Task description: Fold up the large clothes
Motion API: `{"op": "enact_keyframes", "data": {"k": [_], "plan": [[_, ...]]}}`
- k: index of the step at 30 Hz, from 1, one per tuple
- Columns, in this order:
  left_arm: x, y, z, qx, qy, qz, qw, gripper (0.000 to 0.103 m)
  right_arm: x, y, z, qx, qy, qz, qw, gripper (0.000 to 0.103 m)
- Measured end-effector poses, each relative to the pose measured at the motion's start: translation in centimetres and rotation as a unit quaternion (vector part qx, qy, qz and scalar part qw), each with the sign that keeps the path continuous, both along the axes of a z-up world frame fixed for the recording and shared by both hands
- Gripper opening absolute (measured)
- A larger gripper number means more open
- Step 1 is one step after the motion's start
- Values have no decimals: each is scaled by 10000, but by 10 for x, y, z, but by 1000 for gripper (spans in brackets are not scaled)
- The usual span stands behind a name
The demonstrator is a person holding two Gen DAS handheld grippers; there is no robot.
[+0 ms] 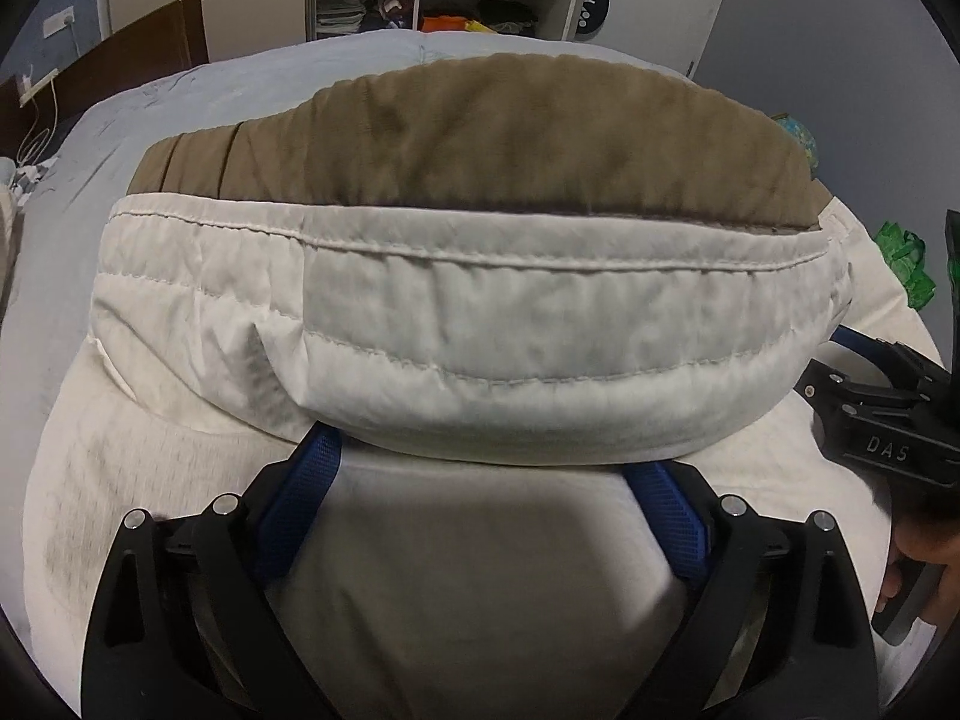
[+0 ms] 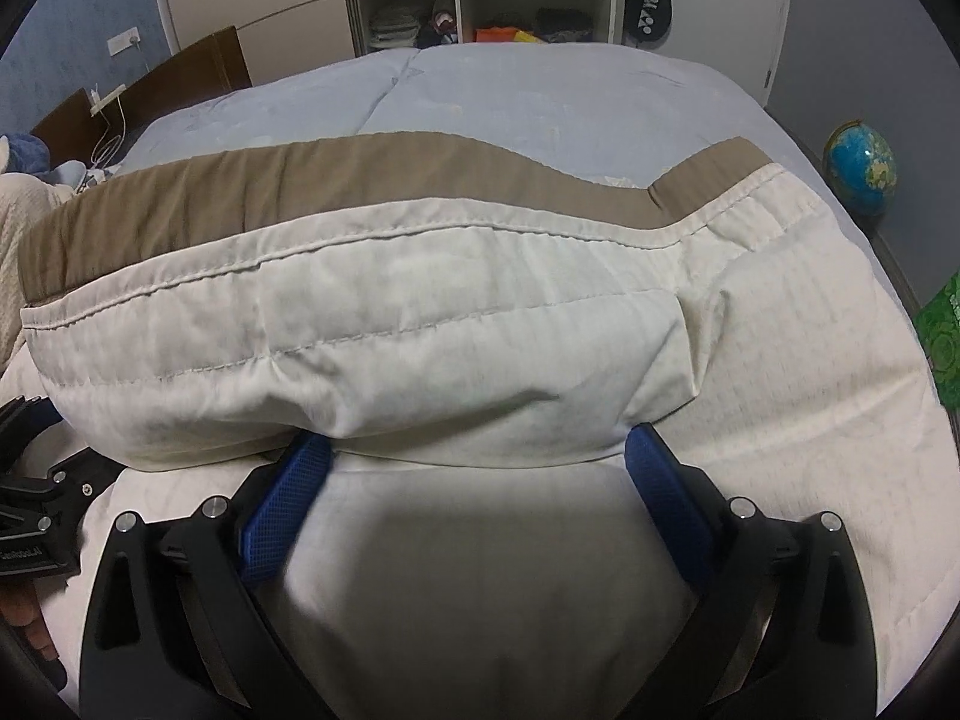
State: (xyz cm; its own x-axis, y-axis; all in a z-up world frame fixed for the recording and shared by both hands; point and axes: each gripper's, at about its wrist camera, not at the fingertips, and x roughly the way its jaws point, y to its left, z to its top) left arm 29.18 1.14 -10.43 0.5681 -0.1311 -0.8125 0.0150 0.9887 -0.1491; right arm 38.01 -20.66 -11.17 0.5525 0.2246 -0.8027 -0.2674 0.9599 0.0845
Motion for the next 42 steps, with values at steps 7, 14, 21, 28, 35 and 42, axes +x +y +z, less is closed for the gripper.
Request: {"op": "enact_keyframes", "data": {"k": [7,14,21,28,35,42], "plan": [[-4,35,57,-980,-604,194,9932,75,-4,-12,55,403,-722,-78,9965,93],[2,90,29,-627,-64,1094,9920,72,30,-55,33,622,-199,-847,9943,93],[-1,120,21,-501,194,1377,9890,64,40,-111,22,913,13,-1681,9815,92],[-28,136,22,-747,189,1368,9876,49,29,-178,1,1029,387,-2566,9602,92],[-74,158,46,-1187,-157,1923,9740,87,-16,-238,14,1713,520,-3199,9304,93],[-117,140,79,-1061,-306,1848,9765,92,-68,-218,62,1663,130,-2683,9488,93]]}}
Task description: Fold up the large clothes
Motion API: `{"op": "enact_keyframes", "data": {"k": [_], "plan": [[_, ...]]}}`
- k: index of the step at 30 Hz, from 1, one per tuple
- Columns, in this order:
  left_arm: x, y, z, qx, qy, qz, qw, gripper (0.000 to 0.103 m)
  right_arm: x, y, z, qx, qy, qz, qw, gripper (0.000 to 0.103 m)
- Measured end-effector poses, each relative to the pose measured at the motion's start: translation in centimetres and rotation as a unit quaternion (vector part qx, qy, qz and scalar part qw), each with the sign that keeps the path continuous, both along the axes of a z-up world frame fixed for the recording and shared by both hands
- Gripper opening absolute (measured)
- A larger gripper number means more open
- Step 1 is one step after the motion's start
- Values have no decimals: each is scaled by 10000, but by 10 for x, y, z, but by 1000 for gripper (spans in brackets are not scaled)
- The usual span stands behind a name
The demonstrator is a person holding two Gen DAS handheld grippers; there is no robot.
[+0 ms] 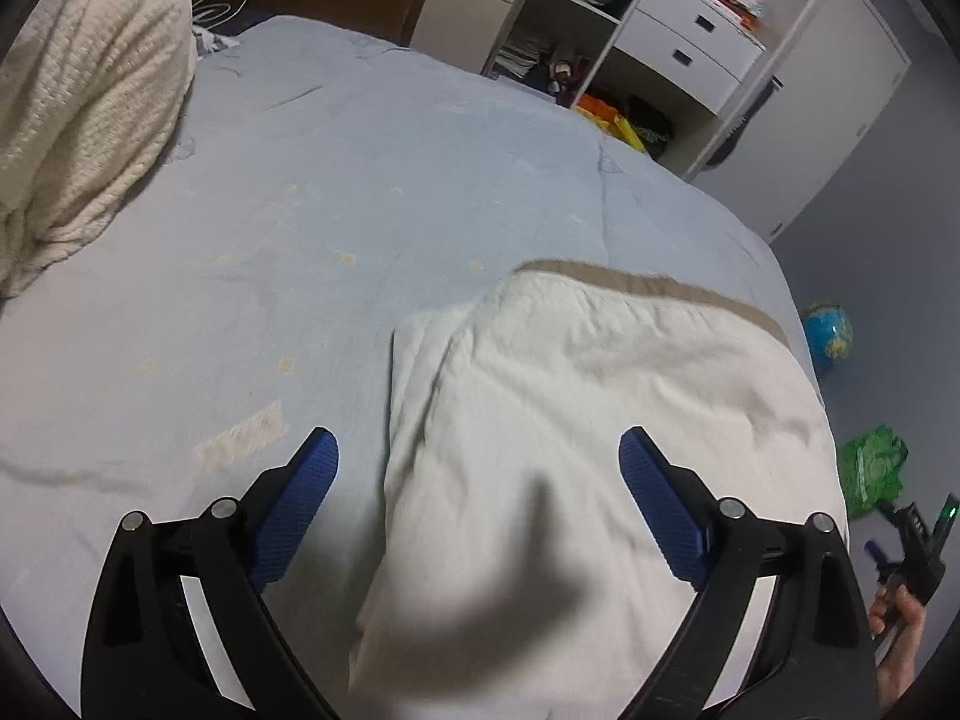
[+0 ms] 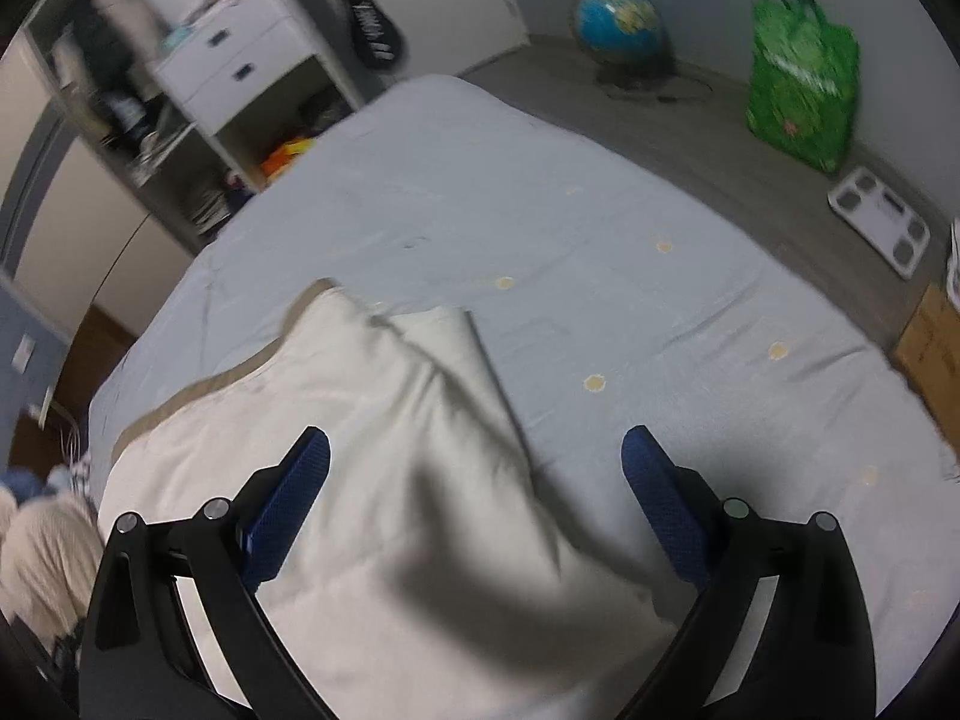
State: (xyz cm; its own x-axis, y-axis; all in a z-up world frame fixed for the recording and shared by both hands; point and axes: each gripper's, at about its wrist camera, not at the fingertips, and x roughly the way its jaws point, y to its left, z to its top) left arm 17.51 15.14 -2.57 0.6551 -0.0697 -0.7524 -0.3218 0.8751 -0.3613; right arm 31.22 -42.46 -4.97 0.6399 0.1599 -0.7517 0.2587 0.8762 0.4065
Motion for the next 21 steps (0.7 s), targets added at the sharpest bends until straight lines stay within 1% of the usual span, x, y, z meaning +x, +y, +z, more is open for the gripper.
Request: {"op": "enact_keyframes", "data": {"k": [2,4,8,11,13,16,19,21], "plan": [[-10,-7,5,61,20,-91,9999,93,-19,6,15,-199,-163,221,9994,93],[-29,-19,12,133,6,-210,9997,94,-37,15,26,-460,-286,435,9976,93],[-56,-40,22,352,-66,-510,9981,96,-68,28,42,-915,-559,951,9897,94],[-79,-63,34,582,-244,-781,9949,96,-87,35,51,-920,-639,1164,9869,94],[-87,-74,38,679,-336,-945,9926,96,-102,40,57,-882,-656,1296,9855,94],[-95,-87,40,843,-351,-1099,9897,96,-124,48,65,-899,-752,1463,9823,94],[-102,-97,39,819,-309,-1158,9894,96,-148,63,74,-962,-890,1697,9768,94],[-106,-101,38,764,-278,-1157,9900,96,-160,71,76,-1001,-907,1824,9739,94]]}}
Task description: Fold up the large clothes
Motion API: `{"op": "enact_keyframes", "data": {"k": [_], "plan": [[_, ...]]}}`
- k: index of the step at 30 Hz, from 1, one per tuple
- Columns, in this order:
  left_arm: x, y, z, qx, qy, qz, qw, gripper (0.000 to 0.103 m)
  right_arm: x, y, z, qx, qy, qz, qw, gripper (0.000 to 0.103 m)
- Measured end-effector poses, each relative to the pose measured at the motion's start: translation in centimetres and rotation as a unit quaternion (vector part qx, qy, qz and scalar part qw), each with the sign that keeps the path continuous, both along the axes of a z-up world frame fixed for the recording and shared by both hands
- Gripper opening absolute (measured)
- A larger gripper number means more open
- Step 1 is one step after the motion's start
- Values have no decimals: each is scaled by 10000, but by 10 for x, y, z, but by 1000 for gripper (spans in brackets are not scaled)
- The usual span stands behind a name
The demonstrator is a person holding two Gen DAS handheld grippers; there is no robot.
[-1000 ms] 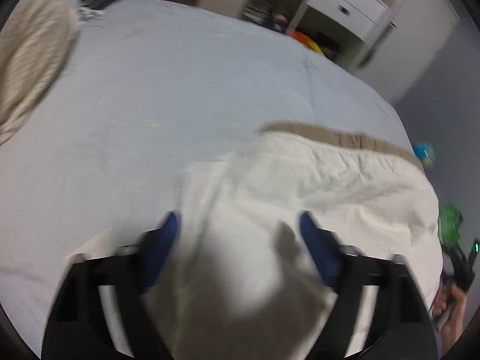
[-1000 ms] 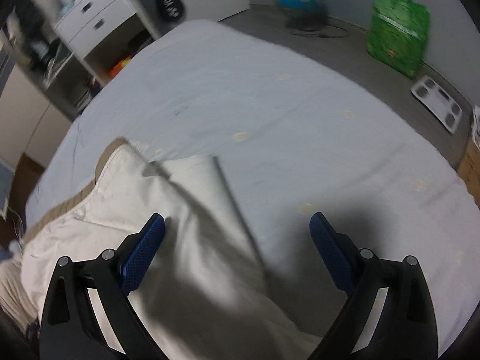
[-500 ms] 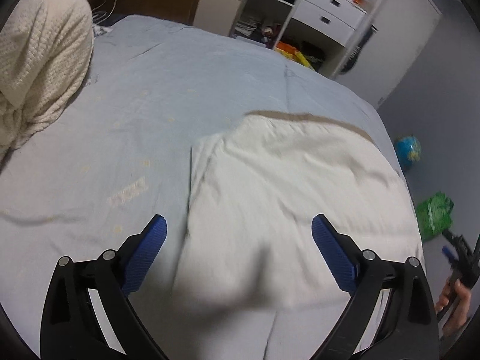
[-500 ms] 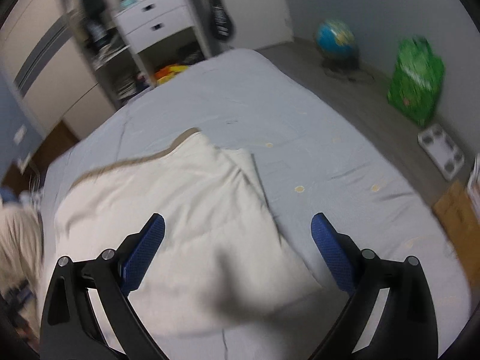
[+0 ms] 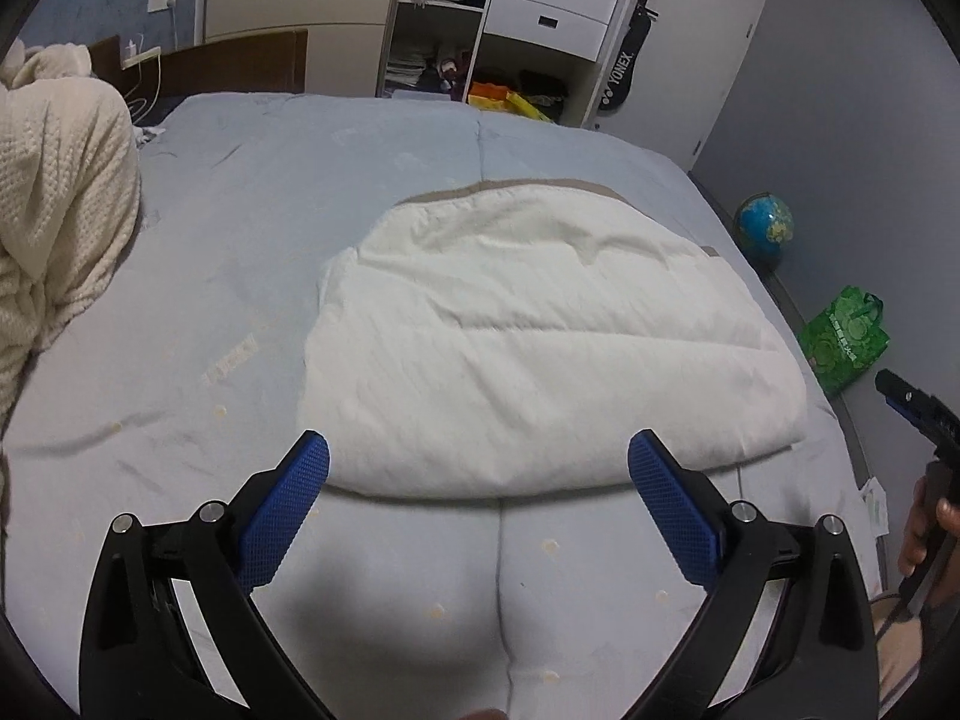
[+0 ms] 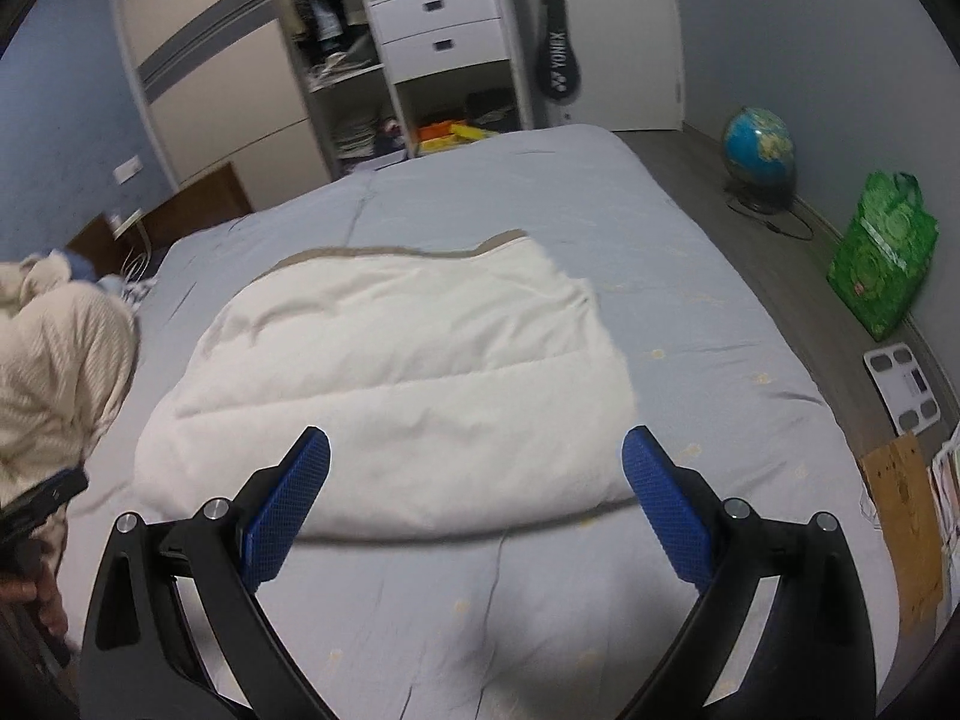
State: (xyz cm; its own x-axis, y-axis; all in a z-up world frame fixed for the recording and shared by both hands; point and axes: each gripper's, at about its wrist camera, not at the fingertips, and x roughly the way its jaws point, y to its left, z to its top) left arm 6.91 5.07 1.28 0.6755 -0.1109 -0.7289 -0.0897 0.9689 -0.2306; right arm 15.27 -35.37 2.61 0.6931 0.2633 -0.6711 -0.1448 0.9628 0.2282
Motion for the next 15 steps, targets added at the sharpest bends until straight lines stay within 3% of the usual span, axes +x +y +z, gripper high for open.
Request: {"op": "enact_keyframes", "data": {"k": [4,10,15], "plan": [[-11,-12,-1,-63,23,-27,10000,96,-16,1,3,177,45,14,9998,94],[-25,-30,-3,174,62,-60,9998,96,-36,1,-1,689,203,-27,9974,94],[-37,-35,-2,121,23,102,9999,96,-55,19,2,423,57,257,9988,94]]}}
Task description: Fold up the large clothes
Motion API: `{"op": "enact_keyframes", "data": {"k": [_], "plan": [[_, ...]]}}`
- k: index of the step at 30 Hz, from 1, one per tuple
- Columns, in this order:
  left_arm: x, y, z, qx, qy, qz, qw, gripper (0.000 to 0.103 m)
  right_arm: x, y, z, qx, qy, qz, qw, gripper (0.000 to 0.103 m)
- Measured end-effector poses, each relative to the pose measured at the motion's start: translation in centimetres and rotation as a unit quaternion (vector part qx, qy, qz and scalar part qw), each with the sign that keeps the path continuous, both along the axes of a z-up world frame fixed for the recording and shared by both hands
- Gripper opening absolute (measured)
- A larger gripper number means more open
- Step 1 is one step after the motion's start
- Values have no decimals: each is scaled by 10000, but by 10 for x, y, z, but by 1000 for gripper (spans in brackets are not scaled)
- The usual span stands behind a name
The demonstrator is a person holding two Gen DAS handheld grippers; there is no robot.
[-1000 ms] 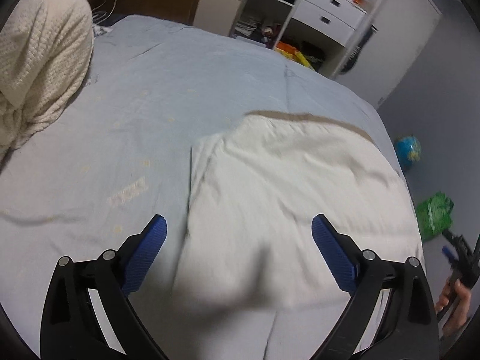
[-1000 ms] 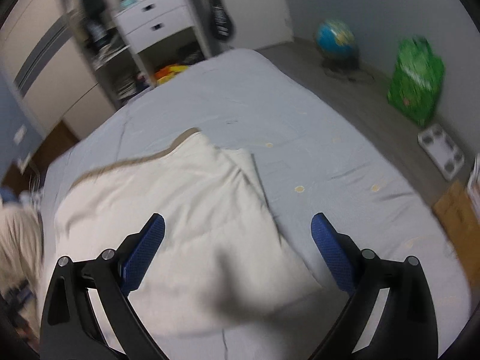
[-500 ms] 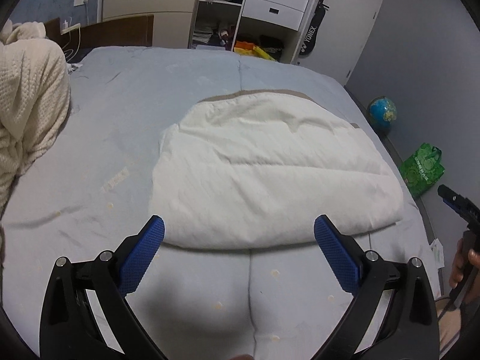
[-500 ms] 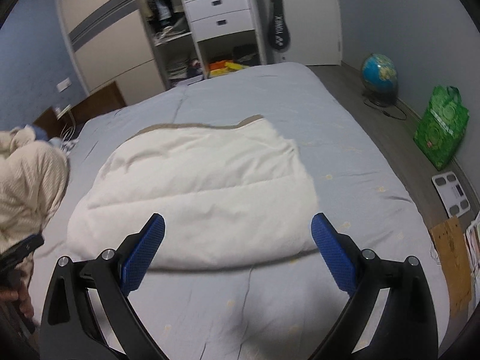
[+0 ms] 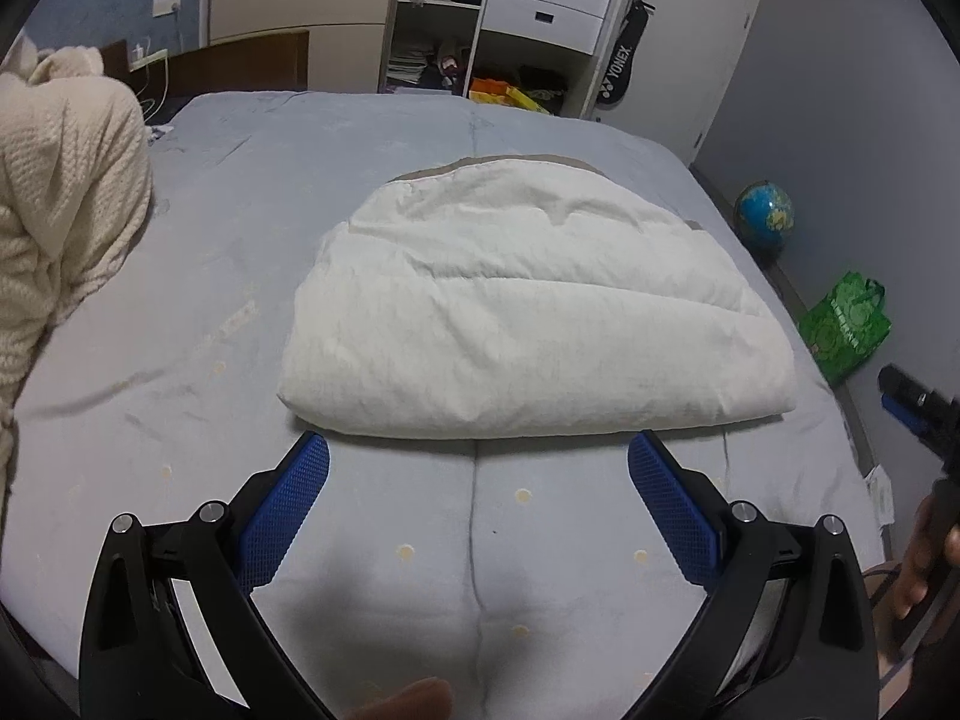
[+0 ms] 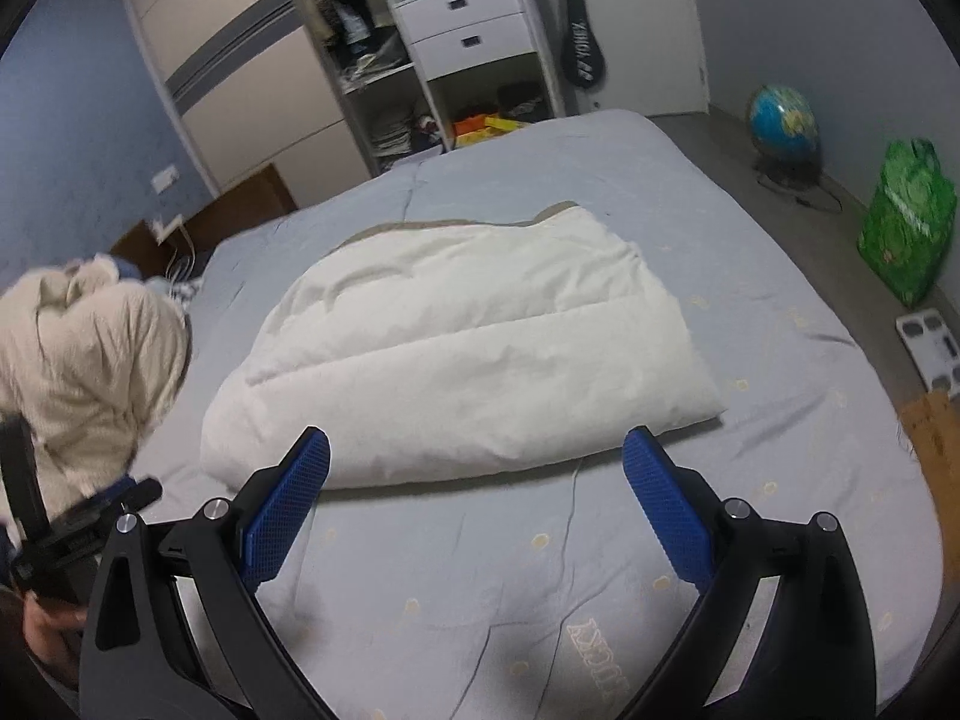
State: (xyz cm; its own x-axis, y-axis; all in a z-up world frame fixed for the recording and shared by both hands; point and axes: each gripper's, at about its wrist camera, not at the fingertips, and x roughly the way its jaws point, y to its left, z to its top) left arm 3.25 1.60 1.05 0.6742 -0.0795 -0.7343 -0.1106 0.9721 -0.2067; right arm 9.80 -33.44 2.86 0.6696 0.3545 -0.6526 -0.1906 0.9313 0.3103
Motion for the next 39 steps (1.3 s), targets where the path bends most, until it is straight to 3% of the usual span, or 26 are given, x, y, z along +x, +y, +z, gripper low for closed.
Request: {"op": "enact_keyframes", "data": {"k": [5,12,22,39], "plan": [[-12,-9,-2,90,-46,119,9999,96,-11,18,-3,-430,-110,248,9987,94],[-22,-23,-6,394,-194,-77,9990,96,-18,13,-8,-277,-104,296,9991,94],[-25,-39,-14,752,-279,-434,9958,96,-18,36,-19,-656,-70,559,9963,94],[-24,-38,-16,693,-321,-410,9962,96,-16,48,-28,-816,50,729,9940,94]]}}
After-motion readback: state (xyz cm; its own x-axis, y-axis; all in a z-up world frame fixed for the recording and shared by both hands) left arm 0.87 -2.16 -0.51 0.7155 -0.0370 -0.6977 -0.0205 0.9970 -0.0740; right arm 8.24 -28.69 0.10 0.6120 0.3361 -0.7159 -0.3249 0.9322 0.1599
